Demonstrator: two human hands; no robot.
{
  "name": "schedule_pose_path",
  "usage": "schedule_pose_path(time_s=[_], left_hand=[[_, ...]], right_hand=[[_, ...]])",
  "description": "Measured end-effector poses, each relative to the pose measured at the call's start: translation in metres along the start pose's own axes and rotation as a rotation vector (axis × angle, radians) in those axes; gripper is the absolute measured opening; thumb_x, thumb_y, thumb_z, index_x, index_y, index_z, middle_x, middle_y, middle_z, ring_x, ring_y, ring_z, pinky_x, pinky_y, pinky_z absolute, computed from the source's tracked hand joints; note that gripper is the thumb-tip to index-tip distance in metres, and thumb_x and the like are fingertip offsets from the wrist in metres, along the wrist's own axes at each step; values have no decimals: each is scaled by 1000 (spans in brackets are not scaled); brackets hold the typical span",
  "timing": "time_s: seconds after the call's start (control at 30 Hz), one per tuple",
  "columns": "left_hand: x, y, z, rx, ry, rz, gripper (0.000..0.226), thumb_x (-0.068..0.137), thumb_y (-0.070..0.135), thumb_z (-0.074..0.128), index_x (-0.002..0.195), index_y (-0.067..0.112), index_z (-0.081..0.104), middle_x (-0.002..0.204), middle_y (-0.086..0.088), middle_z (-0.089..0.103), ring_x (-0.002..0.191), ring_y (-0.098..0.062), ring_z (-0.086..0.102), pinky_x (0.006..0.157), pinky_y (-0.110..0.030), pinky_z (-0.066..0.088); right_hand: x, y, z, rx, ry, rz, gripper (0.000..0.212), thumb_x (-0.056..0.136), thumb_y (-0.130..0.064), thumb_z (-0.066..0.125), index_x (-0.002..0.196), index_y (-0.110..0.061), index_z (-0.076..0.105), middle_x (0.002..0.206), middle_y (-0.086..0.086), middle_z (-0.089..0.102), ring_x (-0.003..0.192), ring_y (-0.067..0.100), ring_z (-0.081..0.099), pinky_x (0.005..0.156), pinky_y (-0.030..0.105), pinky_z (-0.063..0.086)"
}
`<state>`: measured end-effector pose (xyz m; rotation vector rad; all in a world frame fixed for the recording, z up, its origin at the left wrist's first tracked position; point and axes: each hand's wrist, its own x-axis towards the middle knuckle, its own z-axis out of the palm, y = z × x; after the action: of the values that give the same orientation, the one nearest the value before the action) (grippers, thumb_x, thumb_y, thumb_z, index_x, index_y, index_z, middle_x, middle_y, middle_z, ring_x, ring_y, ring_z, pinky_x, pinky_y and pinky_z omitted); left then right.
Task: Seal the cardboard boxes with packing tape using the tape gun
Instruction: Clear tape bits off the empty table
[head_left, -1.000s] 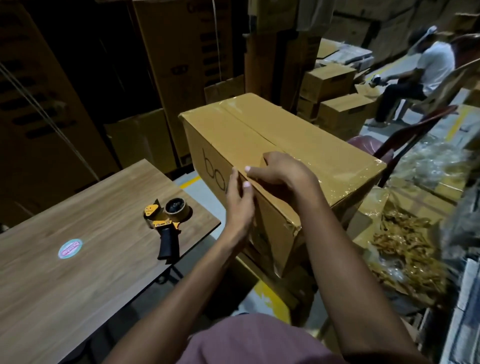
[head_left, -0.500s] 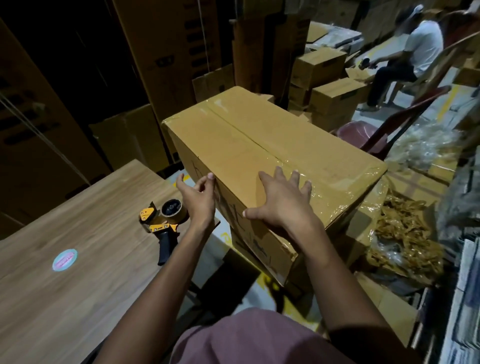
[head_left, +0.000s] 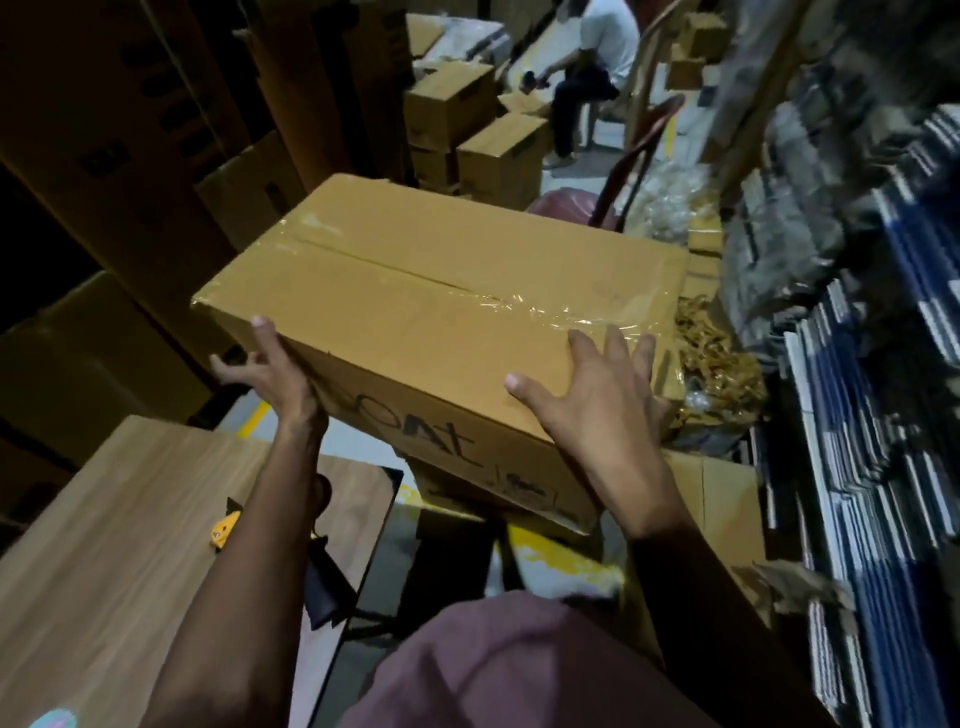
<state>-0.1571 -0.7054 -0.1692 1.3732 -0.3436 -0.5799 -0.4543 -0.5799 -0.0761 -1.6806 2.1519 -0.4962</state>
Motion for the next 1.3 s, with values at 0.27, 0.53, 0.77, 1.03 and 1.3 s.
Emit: schedule_pose_path(time_s=[0.27, 0.53, 0.77, 1.03, 1.3], left_hand=[[58, -5, -6, -43, -161, 0, 89, 93, 56, 59, 159, 19, 13, 161, -16, 27, 135, -26, 46, 94, -32, 43], [85, 6, -7, -135, -264, -87, 87, 87, 41, 66, 158, 13, 24, 145, -12, 49, 122, -25, 58, 86, -36, 53], [81, 34, 20, -151, -338, -69, 67, 91, 34, 69, 146, 18, 34, 125, -4, 56, 95, -11, 61, 73, -30, 52], [37, 32, 60, 20, -356, 2, 99, 68, 63, 72, 148, 21, 32, 147, -9, 43, 128, -24, 52, 104, -46, 50], [-11, -1, 62, 145, -207, 102, 99, 88, 63, 63, 161, 18, 14, 165, -6, 18, 151, -26, 24, 119, -44, 33]], right_hand=[[-13, 0, 20, 43, 265, 242, 84, 96, -64, 56, 159, -16, 30, 170, 12, 11, 150, 46, 24, 110, 59, 39], [-9, -24, 30, -24, 377, 363, 85, 96, -64, 56, 160, -18, 23, 161, 24, 24, 132, 54, 42, 98, 56, 43], [30, -17, -16, 155, 536, 342, 82, 92, -65, 59, 156, -21, 34, 147, 19, 51, 132, 45, 49, 100, 51, 43], [101, 20, -33, 126, 572, 368, 67, 93, -58, 59, 147, -19, 52, 147, 17, 53, 132, 47, 48, 109, 54, 33], [127, 25, -11, 74, 635, 87, 41, 98, -45, 58, 119, -14, 74, 126, 12, 70, 128, 39, 54, 110, 64, 36]])
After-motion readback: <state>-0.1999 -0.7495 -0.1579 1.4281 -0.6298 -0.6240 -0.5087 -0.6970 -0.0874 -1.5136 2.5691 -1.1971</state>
